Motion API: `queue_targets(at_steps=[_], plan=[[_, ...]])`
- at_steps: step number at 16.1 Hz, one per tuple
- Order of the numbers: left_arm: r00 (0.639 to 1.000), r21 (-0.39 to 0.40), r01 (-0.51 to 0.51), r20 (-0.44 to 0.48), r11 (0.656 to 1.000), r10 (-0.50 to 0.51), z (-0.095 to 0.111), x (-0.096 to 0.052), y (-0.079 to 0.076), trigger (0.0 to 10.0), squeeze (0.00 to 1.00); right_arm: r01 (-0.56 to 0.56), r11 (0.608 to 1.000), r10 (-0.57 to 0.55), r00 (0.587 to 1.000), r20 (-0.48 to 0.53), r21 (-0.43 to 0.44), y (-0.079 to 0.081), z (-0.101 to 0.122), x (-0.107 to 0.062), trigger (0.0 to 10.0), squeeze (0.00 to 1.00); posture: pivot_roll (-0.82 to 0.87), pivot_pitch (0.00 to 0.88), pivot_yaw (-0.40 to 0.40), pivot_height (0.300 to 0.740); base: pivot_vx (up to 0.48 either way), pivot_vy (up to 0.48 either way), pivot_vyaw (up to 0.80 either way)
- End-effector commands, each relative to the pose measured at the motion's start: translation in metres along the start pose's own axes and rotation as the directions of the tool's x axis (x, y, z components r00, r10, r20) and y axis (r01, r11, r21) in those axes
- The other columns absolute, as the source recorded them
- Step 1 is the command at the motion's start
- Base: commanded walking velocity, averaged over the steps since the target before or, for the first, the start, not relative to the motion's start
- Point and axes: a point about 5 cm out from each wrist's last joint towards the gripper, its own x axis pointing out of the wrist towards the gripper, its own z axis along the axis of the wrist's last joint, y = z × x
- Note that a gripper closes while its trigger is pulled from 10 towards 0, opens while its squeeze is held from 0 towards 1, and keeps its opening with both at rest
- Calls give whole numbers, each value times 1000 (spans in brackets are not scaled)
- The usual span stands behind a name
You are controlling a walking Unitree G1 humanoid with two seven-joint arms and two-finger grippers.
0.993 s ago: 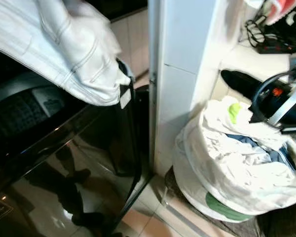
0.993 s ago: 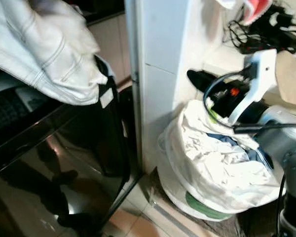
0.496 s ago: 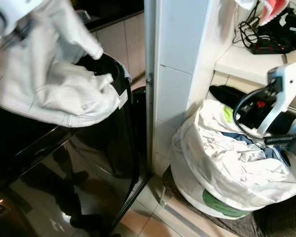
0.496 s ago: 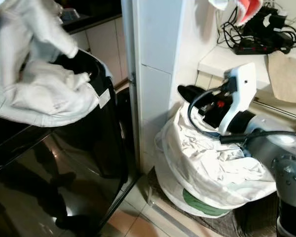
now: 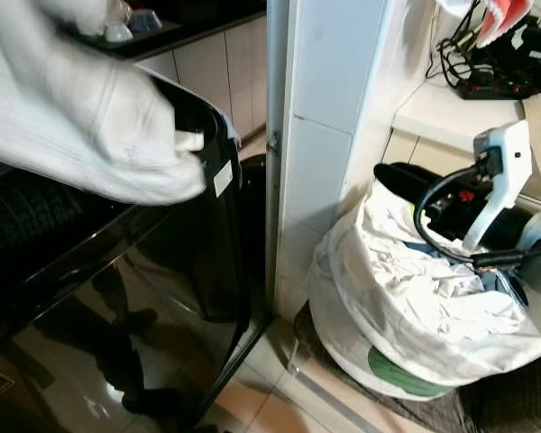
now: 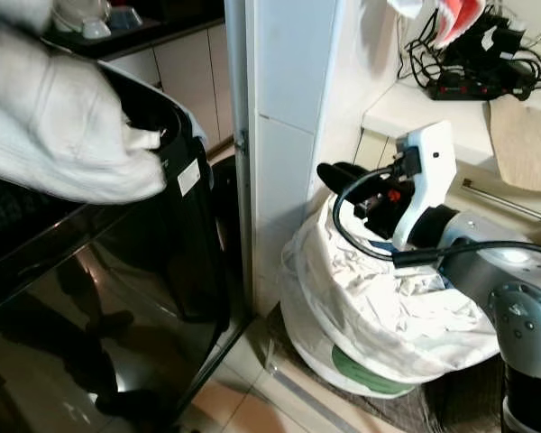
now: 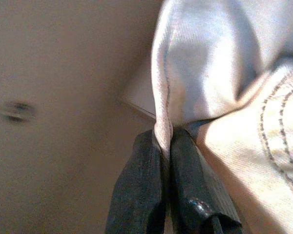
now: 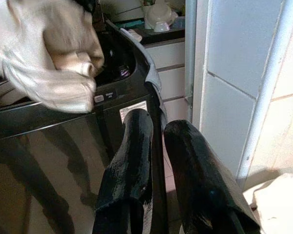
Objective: Clothes washing
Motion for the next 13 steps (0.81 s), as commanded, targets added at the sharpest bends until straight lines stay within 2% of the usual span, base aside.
queue_targets(at_steps=[1, 2, 3, 4, 5, 6, 7, 8, 9, 10, 11, 12, 13], plan=[[990, 31, -133, 48, 991, 132, 6, 5, 20, 10000, 0, 3, 1000, -3, 1000, 12, -21, -1, 4, 1, 10000, 0, -87, 0, 46, 740, 0, 0, 0], [997, 15, -78, 23, 997, 77, 4, 3, 8, 10000, 0, 5, 1000, -5, 1000, 16, -20, -1, 4, 1, 10000, 0, -89, 0, 51, 740, 0, 0, 0], [999, -7, 52, -14, 999, -52, 1, -2, -12, 10000, 0, 6, 1000, -5, 1000, 18, -20, -1, 4, 1, 10000, 0, -91, 0, 54, 740, 0, 0, 0], [994, -16, 108, -25, 994, -109, 0, -4, -21, 10000, 0, 6, 1000, -5, 1000, 18, -20, -1, 3, 1, 10000, 0, -91, 0, 54, 740, 0, 0, 0], [925, -97, 359, -93, 928, -367, -6, -18, -57, 10000, 0, 8, 1000, -7, 1000, 18, -22, -1, 3, 1, 10000, 0, -94, 0, 57, 740, 0, 0, 0], [851, -166, 486, -133, 858, -508, -11, -28, -75, 10000, 0, 8, 1000, -7, 1000, 15, -23, -1, 3, 0, 10000, 0, -99, 0, 61, 740, 0, 0, 0], [823, -182, 522, -149, 834, -548, -14, -31, -79, 10000, 0, 8, 1000, -7, 1000, 13, -25, 0, 2, -1, 10000, 0, -103, 0, 62, 740, 0, 0, 0], [694, -244, 649, -200, 721, -692, -25, -45, -94, 10000, 439, -7, 999, 7, 1000, -6, -37, 2, 0, -2, 10000, 0, -103, 0, 61, 740, 0, 0, 0], [645, -264, 683, -222, 681, -732, -30, -51, -97, 10000, 816, -22, 999, 21, 1000, -23, -48, 4, -2, -4, 10000, 0, -103, 0, 60, 740, 0, 0, 0], [591, -287, 718, -232, 634, -773, -35, -54, -97, 10000, 1000, -65, 996, 62, 997, -51, -56, 10, -5, -3, 10000, 0, -98, 0, 54, 740, 0, 0, 0], [546, -319, 739, -232, 593, -805, -38, -57, -96, 10000, 1000, -113, 992, 109, 992, -69, -56, 15, -8, -2, 10000, 0, -96, 0, 51, 740, 0, 0, 0], [534, -328, 744, -233, 582, -813, -39, -57, -96, 10000, 1000, -125, 991, 121, 990, -72, -55, 17, -9, -1, 10000, 0, -93, 0, 49, 740, 0, 0, 0], [477, -339, 769, -258, 541, -840, -47, -61, -93, 10000, 1000, -138, 989, 133, 988, -81, -55, 18, -11, 0, 10000, 0, -93, 0, 49, 740, 0, 0, 0]])
